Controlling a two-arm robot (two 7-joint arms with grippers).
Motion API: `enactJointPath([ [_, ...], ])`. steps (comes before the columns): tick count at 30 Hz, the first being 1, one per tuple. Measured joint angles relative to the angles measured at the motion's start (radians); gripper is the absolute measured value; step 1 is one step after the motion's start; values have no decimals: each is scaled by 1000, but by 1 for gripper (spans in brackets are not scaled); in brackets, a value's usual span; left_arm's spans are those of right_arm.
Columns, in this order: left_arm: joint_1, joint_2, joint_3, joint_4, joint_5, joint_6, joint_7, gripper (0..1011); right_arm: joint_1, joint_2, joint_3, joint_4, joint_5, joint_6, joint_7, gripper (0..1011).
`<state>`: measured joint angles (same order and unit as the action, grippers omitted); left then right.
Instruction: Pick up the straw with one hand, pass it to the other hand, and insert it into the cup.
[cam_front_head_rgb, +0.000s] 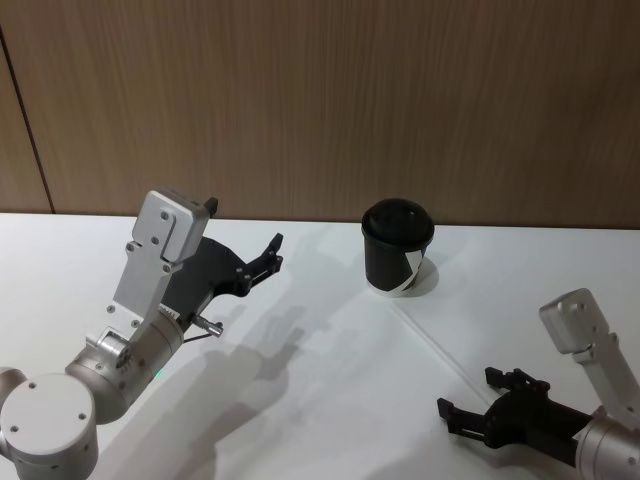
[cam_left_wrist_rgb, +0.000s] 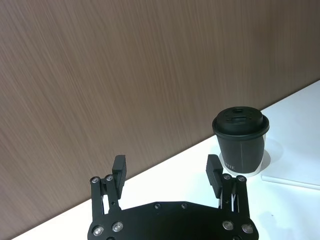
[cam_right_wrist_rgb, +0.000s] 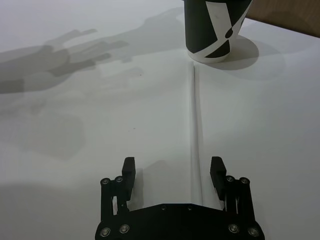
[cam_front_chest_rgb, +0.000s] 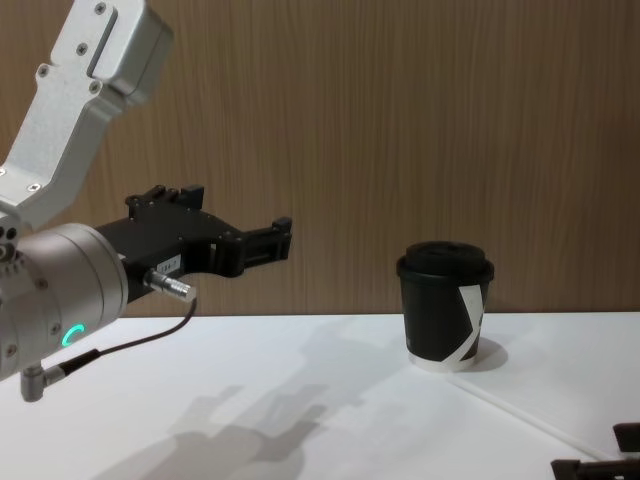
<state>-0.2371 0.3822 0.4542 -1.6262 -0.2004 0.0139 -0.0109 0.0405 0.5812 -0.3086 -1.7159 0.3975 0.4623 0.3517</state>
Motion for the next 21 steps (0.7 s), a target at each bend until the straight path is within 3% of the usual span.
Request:
enactJointPath([
  [6,0,0,0,0,0,0,0,1003,1,-1,-1,1,1,2,-2,861],
  [21,0,0,0,0,0,0,0,1003,2,-1,-2,1,2,3,-4,340],
])
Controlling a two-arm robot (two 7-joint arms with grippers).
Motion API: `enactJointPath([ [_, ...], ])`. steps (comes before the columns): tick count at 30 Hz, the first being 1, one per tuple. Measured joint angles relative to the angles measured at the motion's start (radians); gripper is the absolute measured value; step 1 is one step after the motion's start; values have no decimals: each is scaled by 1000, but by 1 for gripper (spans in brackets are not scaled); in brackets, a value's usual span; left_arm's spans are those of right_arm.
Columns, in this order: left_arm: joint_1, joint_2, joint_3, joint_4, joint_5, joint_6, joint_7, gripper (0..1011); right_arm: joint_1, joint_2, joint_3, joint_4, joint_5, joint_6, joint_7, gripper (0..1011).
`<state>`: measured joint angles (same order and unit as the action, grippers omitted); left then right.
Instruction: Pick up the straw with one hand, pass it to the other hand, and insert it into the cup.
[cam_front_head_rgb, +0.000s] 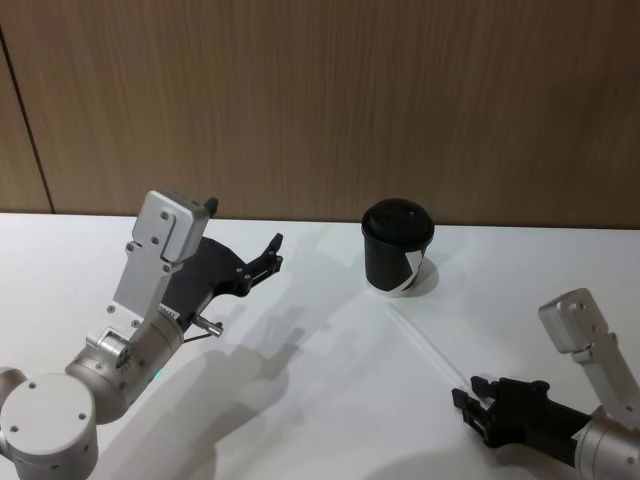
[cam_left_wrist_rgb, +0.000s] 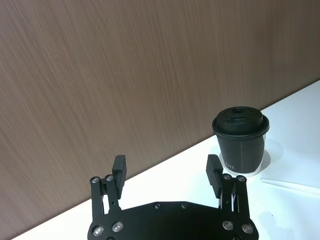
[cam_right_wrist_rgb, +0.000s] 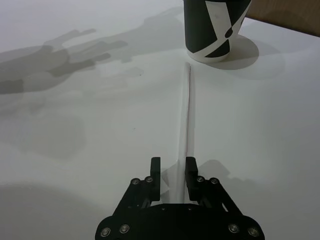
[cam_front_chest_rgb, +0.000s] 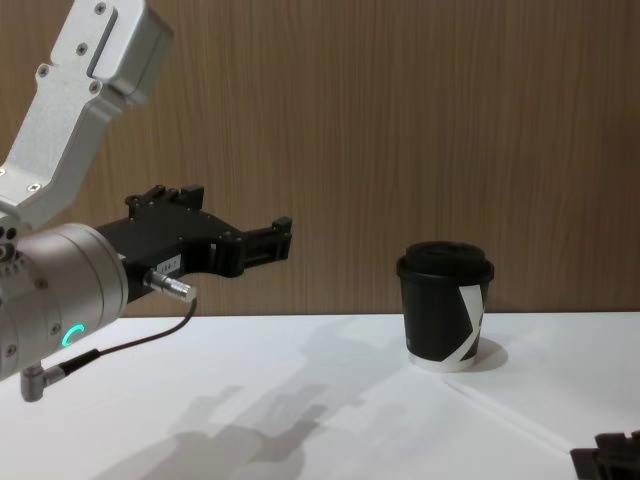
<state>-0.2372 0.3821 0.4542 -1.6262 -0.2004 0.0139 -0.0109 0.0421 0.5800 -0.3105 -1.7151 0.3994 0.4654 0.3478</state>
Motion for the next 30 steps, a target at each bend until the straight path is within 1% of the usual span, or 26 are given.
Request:
enactJointPath([
  [2,0,0,0,0,0,0,0,1003,0,0,0,0,0,0,0,300],
  [3,0,0,0,0,0,0,0,1003,0,0,0,0,0,0,0,241],
  [5,0,0,0,0,0,0,0,1003,0,0,0,0,0,0,-1,205],
  [6,0,0,0,0,0,0,0,1003,0,0,0,0,0,1,-1,146],
  [9,0,0,0,0,0,0,0,1003,0,0,0,0,0,1,-1,91],
  [10,0,0,0,0,0,0,0,1003,0,0,0,0,0,1,-1,42],
  [11,0,0,0,0,0,0,0,1003,0,0,0,0,0,1,-1,27],
  [14,0,0,0,0,0,0,0,1003,0,0,0,0,0,1,-1,2],
  [30,0,0,0,0,0,0,0,1003,0,0,0,0,0,1,-1,0],
])
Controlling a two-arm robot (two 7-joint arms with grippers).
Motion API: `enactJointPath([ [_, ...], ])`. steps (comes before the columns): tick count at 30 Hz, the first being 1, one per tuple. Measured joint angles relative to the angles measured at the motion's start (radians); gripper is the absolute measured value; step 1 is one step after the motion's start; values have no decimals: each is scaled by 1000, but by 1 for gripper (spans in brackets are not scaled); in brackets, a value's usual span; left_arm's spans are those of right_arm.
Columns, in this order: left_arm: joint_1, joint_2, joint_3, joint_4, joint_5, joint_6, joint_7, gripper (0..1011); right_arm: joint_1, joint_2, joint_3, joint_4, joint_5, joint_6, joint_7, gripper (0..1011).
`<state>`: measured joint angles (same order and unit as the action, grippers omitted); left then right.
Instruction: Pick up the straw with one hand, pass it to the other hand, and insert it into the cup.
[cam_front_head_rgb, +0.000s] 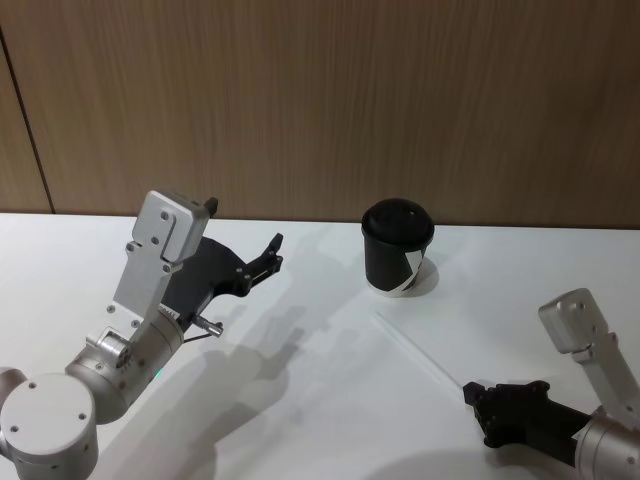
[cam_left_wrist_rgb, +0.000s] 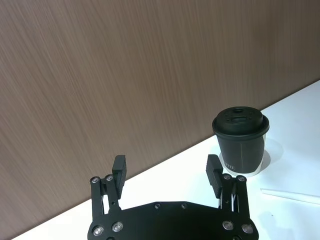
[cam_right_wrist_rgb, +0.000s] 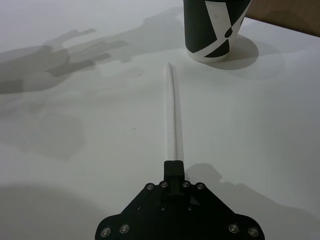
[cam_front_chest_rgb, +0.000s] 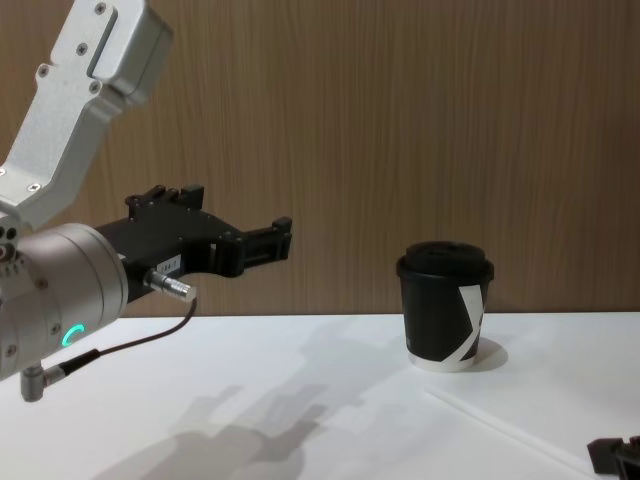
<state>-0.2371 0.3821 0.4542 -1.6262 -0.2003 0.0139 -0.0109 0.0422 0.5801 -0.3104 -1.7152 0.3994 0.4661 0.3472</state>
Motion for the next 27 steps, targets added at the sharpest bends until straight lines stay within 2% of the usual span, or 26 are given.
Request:
enactJointPath([
  [5,0,0,0,0,0,0,0,1003,0,1,0,2,0,-9,2,1],
  [8,0,0,0,0,0,0,0,1003,-1,2,1,7,1,-32,8,0],
  [17,0,0,0,0,0,0,0,1003,-3,-1,25,24,35,-137,44,0],
  [27,0,0,0,0,0,0,0,1003,-5,2,60,22,77,-227,83,1],
])
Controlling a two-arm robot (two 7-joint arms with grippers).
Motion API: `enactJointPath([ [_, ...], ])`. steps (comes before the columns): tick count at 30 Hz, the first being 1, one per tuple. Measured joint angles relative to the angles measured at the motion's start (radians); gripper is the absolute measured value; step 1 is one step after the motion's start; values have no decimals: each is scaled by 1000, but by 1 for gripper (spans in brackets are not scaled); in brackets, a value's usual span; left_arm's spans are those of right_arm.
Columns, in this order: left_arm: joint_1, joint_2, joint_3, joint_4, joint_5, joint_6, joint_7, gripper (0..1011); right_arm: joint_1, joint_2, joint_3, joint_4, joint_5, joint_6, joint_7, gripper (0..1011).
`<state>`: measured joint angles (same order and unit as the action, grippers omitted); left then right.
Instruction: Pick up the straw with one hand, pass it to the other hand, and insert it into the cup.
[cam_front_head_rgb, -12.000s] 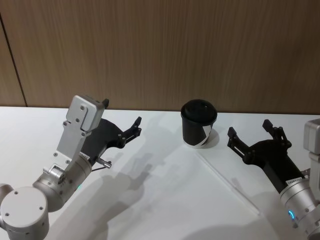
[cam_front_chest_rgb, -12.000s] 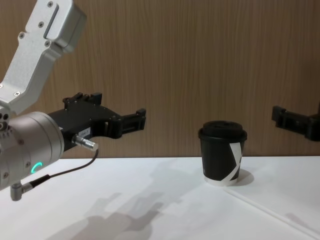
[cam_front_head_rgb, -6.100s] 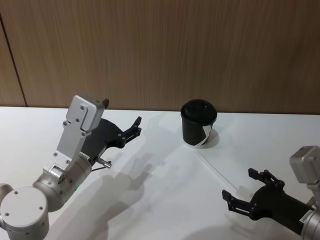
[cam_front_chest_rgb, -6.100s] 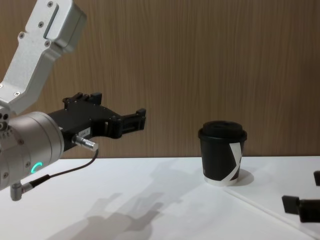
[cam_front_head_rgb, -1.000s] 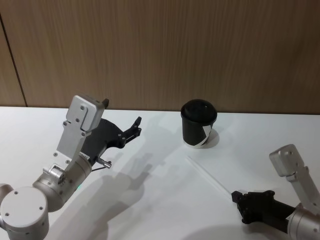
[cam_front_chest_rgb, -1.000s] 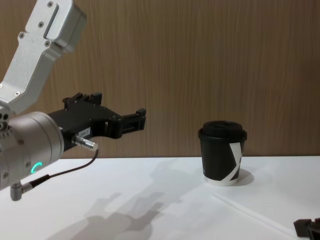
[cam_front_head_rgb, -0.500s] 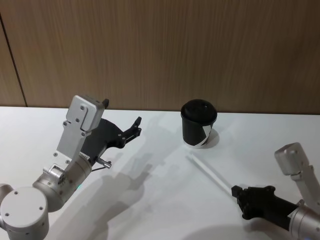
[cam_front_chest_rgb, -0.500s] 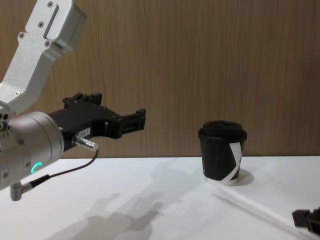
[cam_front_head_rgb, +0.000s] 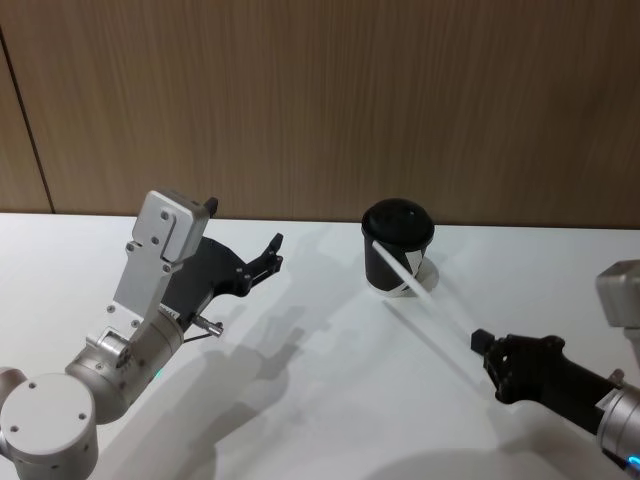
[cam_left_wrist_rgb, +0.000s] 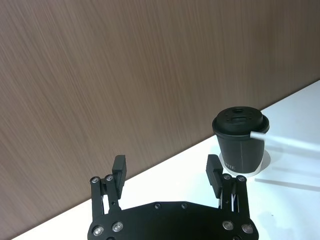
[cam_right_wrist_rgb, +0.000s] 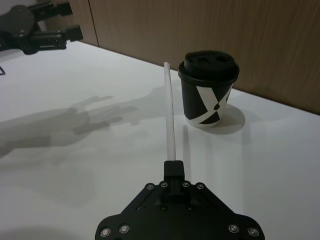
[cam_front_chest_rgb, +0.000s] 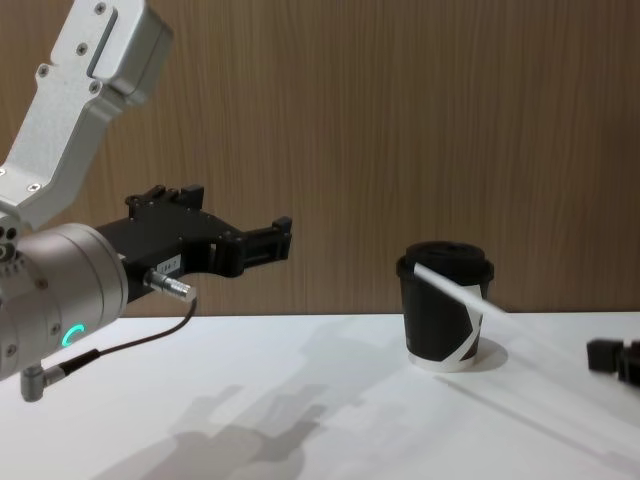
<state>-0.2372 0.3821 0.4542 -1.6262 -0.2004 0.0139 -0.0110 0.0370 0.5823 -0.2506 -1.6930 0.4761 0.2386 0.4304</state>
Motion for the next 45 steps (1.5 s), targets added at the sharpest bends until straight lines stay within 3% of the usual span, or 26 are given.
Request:
enactJointPath([
  [19,0,0,0,0,0,0,0,1003,8,-14,52,-9,76,-168,50,0],
  [34,0,0,0,0,0,0,0,1003,99,-81,14,45,111,-239,80,0],
  [45,0,0,0,0,0,0,0,1003,160,-119,-13,87,127,-259,88,1],
])
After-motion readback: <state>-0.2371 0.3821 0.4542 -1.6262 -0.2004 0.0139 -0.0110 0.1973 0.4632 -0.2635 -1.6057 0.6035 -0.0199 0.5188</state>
